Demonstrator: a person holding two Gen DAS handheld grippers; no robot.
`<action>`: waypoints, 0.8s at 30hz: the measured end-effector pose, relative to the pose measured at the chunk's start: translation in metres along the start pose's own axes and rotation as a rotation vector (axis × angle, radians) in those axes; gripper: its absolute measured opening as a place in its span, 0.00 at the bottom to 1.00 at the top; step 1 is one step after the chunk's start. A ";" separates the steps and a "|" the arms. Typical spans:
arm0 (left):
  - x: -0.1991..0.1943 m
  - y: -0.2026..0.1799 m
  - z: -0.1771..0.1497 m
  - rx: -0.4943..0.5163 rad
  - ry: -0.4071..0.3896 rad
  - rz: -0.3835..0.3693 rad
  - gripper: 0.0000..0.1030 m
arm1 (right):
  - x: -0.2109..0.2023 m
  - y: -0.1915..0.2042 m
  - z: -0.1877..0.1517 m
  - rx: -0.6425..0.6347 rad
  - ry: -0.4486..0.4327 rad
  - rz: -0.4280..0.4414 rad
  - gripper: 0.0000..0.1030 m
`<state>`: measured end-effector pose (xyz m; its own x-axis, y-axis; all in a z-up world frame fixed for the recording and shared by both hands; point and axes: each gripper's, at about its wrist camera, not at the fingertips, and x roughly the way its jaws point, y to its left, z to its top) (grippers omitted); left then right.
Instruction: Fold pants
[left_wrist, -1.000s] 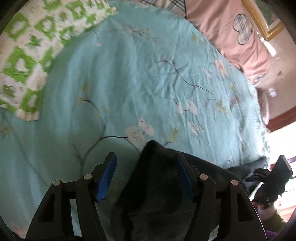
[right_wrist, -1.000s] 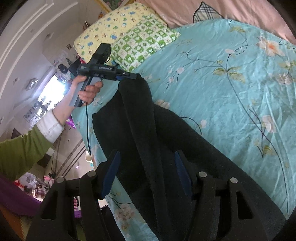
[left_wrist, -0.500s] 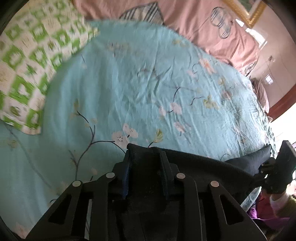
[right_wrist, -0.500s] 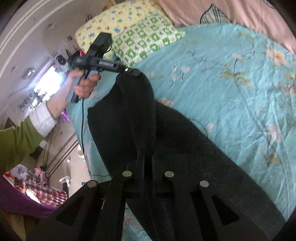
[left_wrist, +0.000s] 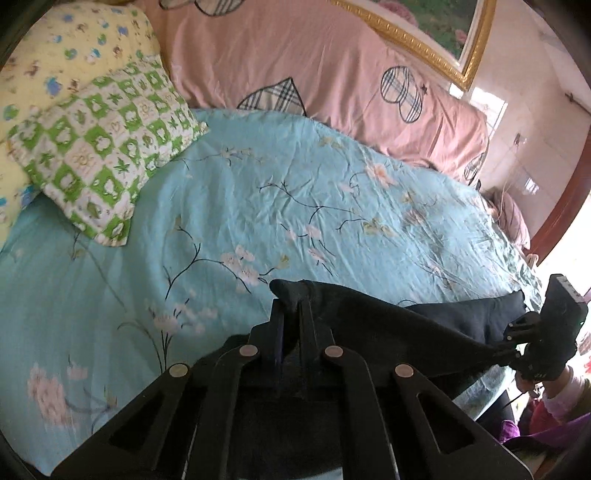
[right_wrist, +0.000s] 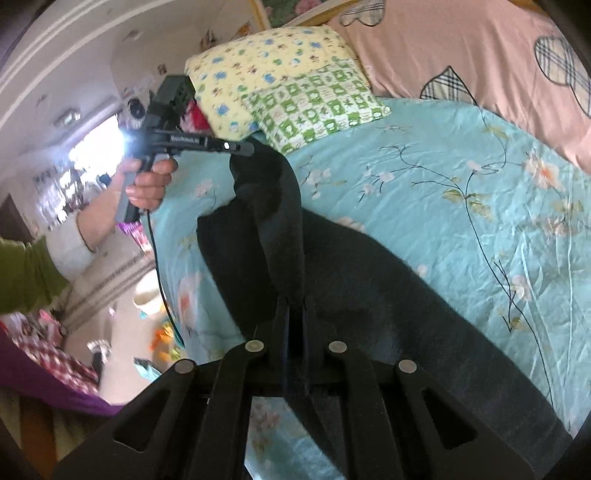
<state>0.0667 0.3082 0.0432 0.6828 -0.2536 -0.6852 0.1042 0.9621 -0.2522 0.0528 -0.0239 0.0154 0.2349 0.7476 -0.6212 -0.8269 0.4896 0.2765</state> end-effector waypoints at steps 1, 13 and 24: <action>-0.005 -0.001 -0.005 0.002 -0.013 0.005 0.04 | 0.001 0.004 -0.003 -0.015 0.006 -0.006 0.07; -0.023 0.013 -0.060 -0.045 -0.147 0.033 0.05 | 0.013 0.019 -0.020 -0.070 0.042 -0.042 0.06; -0.026 0.026 -0.098 -0.132 -0.181 0.060 0.10 | 0.019 0.026 -0.025 -0.105 0.082 -0.032 0.07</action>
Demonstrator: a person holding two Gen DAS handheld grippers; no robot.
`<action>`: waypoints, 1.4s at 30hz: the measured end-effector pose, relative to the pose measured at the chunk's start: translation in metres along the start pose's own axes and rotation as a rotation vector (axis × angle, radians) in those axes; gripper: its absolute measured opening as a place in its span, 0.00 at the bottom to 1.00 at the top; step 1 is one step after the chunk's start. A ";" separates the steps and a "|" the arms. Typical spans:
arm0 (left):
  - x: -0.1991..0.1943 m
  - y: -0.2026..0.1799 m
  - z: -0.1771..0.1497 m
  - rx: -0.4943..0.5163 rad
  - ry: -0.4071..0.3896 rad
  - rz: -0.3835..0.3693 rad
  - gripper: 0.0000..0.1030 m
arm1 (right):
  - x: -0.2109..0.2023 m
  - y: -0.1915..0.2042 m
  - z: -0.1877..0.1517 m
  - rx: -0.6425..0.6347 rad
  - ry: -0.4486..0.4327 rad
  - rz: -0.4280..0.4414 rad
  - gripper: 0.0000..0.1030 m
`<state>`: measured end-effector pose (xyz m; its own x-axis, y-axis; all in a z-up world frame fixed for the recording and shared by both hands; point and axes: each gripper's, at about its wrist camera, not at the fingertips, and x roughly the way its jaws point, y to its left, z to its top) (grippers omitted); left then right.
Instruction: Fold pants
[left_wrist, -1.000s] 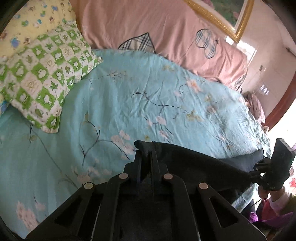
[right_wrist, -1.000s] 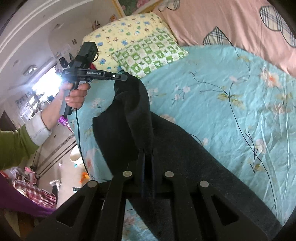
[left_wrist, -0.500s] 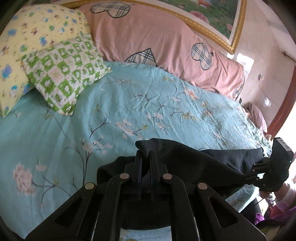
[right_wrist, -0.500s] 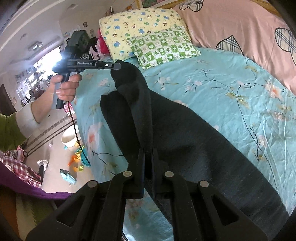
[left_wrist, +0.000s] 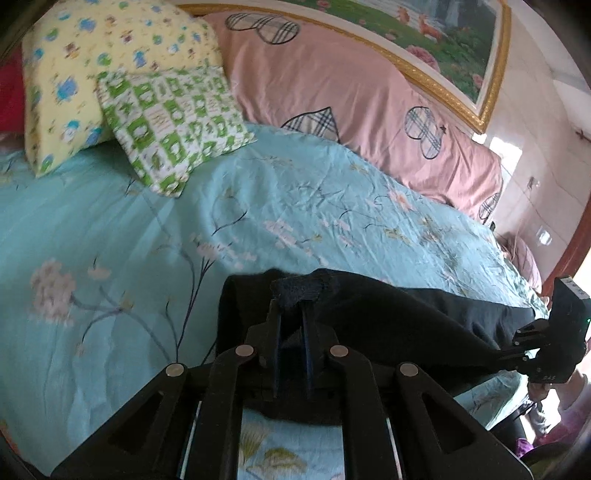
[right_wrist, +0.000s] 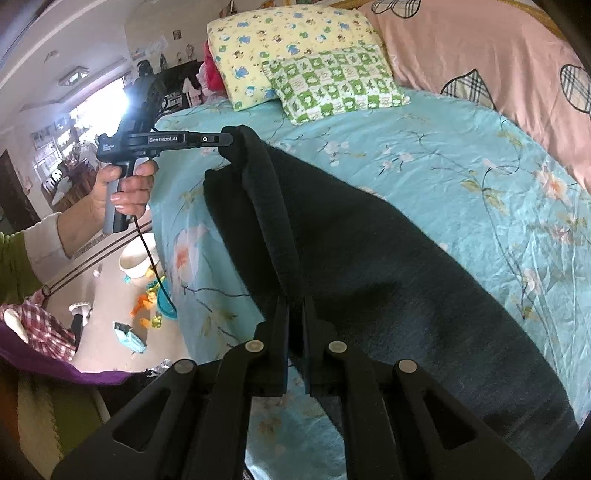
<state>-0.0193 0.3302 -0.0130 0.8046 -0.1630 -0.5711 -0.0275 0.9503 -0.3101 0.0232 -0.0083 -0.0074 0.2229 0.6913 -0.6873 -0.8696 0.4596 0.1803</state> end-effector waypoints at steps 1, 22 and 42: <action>-0.001 0.003 -0.003 -0.021 0.003 0.012 0.12 | 0.001 0.001 0.000 0.001 0.006 0.006 0.08; -0.046 0.000 -0.026 -0.311 0.003 0.102 0.53 | -0.015 -0.004 0.011 0.095 -0.078 0.071 0.43; -0.016 0.006 -0.030 -0.579 0.105 0.133 0.59 | -0.021 -0.061 0.047 0.345 -0.173 0.121 0.43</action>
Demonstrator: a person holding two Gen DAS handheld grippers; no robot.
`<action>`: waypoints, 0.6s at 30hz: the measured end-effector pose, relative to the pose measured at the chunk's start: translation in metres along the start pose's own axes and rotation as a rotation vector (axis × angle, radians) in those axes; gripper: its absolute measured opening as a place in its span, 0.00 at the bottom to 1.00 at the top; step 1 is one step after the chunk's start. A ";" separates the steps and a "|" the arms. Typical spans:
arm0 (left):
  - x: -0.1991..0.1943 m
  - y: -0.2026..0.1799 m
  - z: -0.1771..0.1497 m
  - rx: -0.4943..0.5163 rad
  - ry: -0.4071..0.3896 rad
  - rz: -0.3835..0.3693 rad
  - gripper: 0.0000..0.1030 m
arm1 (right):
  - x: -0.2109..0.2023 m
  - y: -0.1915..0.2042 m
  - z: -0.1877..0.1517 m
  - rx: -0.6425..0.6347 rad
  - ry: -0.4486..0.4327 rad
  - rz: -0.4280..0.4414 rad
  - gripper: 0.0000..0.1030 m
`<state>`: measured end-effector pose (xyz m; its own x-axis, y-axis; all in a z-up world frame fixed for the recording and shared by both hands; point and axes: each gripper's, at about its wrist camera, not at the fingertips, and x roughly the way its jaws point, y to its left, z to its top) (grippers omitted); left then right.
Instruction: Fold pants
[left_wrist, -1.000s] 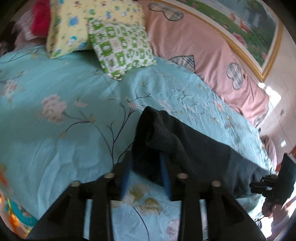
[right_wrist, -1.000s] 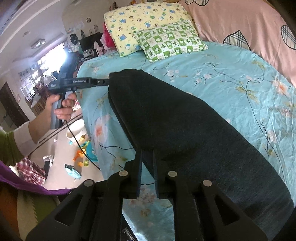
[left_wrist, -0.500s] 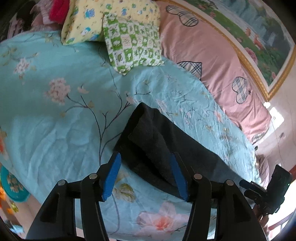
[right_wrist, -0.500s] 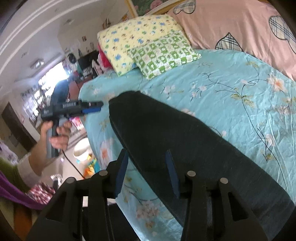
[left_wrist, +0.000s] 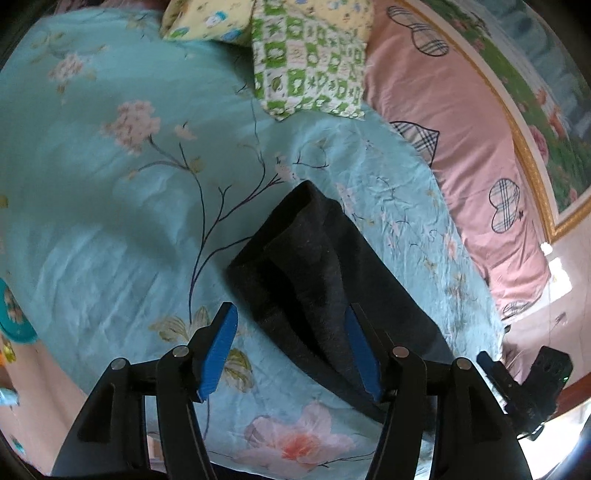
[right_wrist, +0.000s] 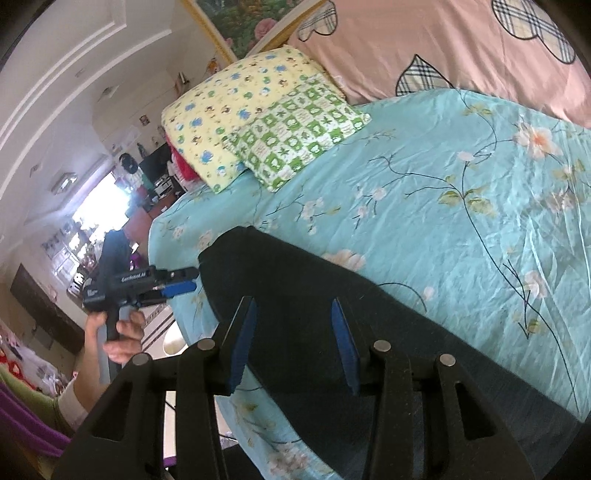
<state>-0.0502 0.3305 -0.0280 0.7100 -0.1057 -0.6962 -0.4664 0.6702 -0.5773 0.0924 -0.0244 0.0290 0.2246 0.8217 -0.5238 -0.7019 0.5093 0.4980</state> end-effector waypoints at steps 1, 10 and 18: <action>0.001 0.001 0.001 -0.014 0.004 -0.005 0.59 | 0.001 -0.002 0.002 0.006 0.002 -0.005 0.43; 0.019 0.008 0.011 -0.101 0.036 -0.009 0.61 | 0.033 -0.046 0.036 0.152 0.078 -0.014 0.43; 0.034 0.012 0.010 -0.120 0.062 -0.006 0.61 | 0.083 -0.078 0.049 0.195 0.213 -0.043 0.43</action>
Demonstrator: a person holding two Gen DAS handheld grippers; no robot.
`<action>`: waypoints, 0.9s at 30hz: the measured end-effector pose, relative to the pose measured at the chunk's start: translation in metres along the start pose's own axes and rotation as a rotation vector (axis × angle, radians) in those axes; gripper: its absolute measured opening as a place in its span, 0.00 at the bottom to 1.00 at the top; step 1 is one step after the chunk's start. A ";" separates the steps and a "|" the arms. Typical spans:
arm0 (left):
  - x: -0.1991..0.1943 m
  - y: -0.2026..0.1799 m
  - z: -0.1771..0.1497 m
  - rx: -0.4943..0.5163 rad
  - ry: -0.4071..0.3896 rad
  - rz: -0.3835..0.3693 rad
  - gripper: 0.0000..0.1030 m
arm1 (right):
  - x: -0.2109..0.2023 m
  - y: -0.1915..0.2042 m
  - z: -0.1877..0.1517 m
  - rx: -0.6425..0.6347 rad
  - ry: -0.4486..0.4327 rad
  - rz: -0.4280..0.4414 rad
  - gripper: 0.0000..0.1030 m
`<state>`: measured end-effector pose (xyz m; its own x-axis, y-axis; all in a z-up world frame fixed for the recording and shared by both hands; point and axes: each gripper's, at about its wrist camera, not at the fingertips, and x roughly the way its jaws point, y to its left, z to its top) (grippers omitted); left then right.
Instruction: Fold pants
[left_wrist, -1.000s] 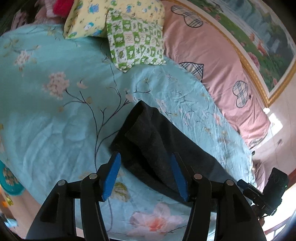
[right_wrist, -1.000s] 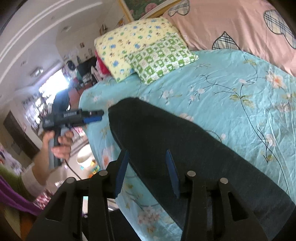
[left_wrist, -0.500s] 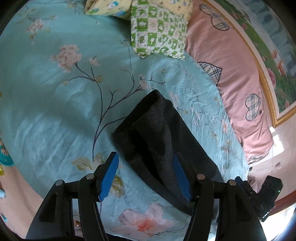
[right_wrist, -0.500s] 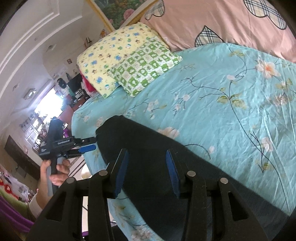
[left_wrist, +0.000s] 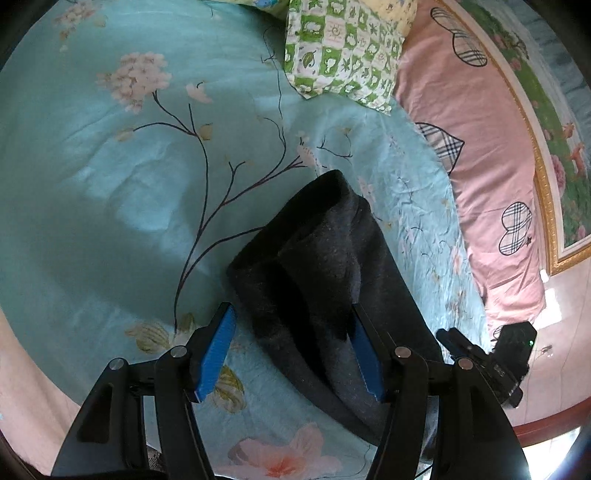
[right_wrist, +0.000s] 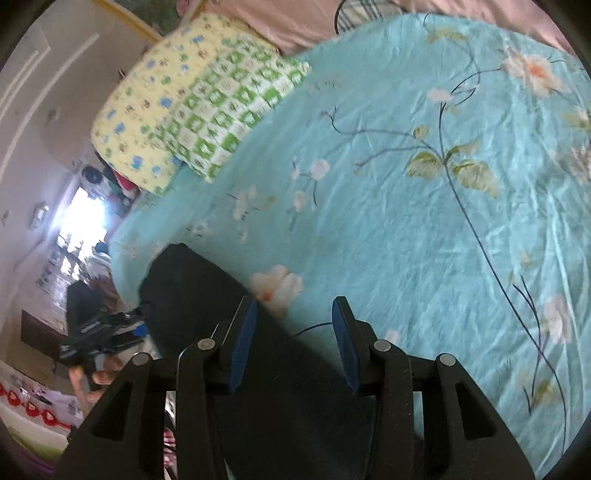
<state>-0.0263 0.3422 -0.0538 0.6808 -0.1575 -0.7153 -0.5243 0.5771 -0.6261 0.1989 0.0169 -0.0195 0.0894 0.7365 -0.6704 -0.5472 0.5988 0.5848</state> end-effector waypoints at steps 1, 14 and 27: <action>0.001 -0.001 0.000 0.008 0.000 0.002 0.61 | 0.006 0.000 0.001 -0.011 0.018 -0.009 0.43; 0.012 -0.008 -0.001 0.084 0.006 0.001 0.58 | 0.039 0.020 -0.016 -0.178 0.197 -0.040 0.43; -0.010 -0.025 -0.010 0.234 -0.072 -0.092 0.15 | 0.022 0.058 -0.018 -0.347 0.123 -0.188 0.07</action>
<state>-0.0248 0.3214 -0.0339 0.7592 -0.1650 -0.6295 -0.3319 0.7339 -0.5926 0.1541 0.0626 -0.0087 0.1253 0.5688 -0.8129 -0.7808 0.5621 0.2729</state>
